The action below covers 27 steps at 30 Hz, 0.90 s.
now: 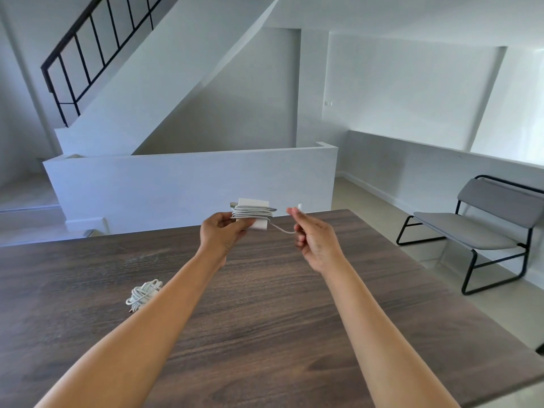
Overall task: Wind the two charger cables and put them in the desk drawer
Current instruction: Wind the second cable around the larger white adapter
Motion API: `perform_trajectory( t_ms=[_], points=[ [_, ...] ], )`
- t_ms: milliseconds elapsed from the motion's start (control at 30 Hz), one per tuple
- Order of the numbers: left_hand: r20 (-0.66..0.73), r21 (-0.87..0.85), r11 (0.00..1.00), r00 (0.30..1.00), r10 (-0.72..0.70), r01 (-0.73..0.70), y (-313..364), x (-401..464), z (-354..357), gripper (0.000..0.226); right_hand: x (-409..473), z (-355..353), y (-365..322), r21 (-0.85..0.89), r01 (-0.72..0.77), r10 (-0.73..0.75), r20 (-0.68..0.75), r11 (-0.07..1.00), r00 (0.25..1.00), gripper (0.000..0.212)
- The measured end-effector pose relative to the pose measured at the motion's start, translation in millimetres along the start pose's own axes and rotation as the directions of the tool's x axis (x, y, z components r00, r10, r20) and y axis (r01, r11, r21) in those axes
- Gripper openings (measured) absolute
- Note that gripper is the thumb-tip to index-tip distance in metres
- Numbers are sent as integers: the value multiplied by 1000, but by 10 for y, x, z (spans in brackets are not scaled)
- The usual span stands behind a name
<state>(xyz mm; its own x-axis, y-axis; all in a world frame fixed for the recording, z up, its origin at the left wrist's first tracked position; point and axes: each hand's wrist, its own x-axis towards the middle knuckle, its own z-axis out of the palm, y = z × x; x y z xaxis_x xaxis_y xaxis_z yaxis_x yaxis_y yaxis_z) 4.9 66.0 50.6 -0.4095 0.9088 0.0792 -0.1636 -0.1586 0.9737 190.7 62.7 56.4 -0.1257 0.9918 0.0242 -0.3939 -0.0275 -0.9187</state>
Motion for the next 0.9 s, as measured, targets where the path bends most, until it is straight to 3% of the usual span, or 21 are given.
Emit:
perform_trajectory(
  t_ms=[67,133,300,567,733,900],
  points=[
    [-5,-12,1000,1000,2,-3,-3,21,-46,40,2,31,-1,-326,48,-46,14,944,999,26],
    [10,-28,1000,1000,4,-3,-2,33,-89,39,25,60,13,-457,74,-55,55,886,997,28],
    [57,-57,998,998,18,-15,4,3,-106,25,51,136,65,-438,130,-135,21,890,991,20],
    [123,-51,997,990,65,-59,26,-33,-117,24,128,205,147,-467,114,-165,-69,877,984,7],
    [147,22,992,982,116,-120,15,-31,-107,27,149,177,138,-532,129,-194,-68,837,979,13],
    [158,163,969,974,159,-185,3,-11,-116,33,118,186,167,-472,170,-227,-66,865,972,11]
  ],
)
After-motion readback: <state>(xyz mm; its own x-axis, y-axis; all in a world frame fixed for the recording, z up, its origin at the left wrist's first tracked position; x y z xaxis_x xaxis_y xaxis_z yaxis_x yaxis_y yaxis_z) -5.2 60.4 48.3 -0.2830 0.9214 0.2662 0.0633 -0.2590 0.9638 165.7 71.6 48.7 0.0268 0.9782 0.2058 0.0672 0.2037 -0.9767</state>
